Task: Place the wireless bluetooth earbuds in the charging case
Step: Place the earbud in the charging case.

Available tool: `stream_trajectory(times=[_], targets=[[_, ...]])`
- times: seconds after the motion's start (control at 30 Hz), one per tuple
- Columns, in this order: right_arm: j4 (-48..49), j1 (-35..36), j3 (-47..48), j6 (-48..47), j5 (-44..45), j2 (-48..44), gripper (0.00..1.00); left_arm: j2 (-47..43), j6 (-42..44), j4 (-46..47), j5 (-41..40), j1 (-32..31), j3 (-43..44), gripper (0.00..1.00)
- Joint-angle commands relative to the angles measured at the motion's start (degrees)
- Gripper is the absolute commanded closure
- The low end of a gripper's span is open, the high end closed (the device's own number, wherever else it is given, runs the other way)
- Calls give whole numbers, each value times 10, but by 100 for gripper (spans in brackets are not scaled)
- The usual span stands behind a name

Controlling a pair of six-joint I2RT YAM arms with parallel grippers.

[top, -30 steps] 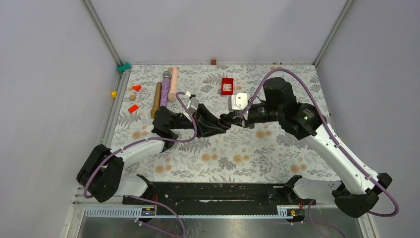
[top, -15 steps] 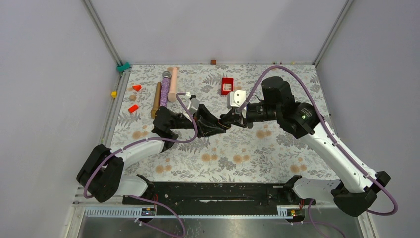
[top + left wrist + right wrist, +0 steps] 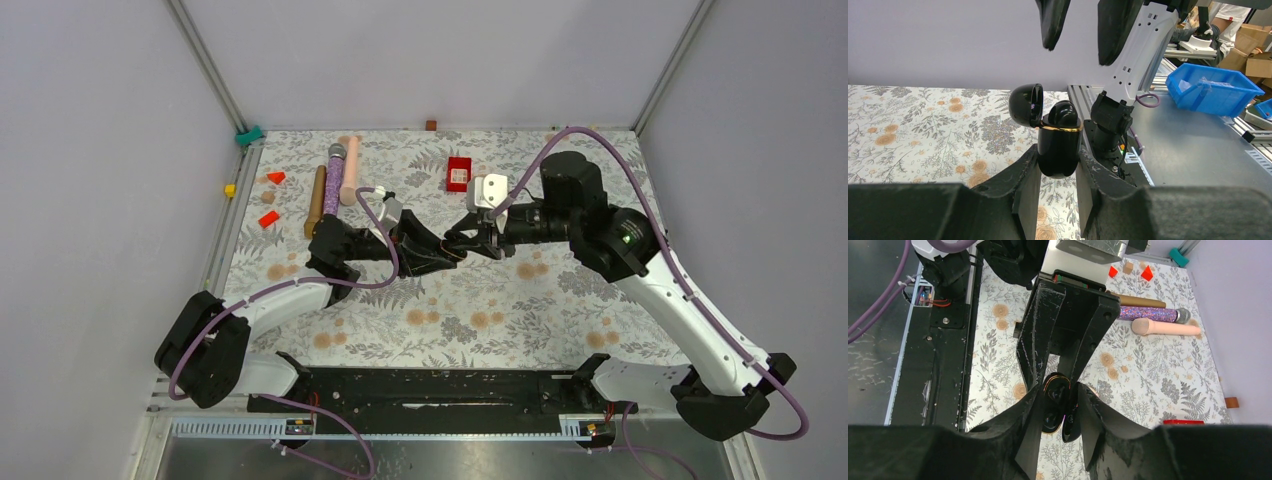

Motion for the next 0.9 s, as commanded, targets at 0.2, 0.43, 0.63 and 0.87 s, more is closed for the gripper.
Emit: stream_trajectory(times=[0.2,0.43,0.63,0.87], targets=[[42,4,9,27,67,-14,59,-9,4,28,34,-2,8,96],[121,-17,-20,85,199,-9,55,-18,12,18,57,-2,10,96],[160,-24,-73,82,236,-31,30,-26,31,-6,86,6,14,97],[233,-24,-157,86,290,-78,1,-28,45,-8,106,18,20,99]])
